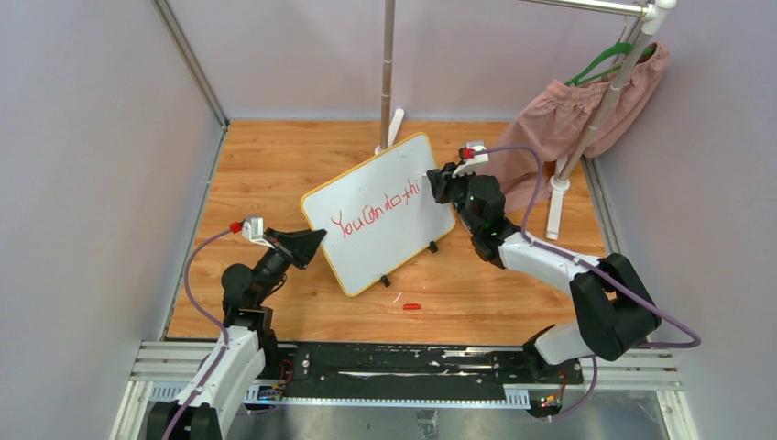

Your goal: Write a sentence on the whiteboard

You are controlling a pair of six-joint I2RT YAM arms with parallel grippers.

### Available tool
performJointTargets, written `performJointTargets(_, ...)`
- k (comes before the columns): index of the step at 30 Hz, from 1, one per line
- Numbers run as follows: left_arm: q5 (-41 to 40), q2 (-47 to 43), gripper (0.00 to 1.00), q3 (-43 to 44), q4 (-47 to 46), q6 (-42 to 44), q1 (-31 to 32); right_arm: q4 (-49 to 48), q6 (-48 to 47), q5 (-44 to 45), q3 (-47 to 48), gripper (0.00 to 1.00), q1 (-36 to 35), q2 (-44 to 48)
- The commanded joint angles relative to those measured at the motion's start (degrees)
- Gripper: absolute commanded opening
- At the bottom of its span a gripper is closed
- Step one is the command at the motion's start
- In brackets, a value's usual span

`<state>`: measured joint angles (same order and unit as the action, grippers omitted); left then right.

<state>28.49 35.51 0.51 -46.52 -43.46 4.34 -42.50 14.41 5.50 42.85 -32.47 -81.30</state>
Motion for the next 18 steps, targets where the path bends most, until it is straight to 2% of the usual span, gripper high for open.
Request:
performJointTargets(1,-0.71,-0.15,0.00,-9.04,1.47,2.33,0.41,-1.44,1.25,-2.29,1.71,0.00,0.57,-1.04)
performJointTargets(18,-0.80,-0.14,0.00,-9.03,1.52,2.26,0.41,-1.00,1.47,-3.05,0.03,0.00,-0.72,-0.85)
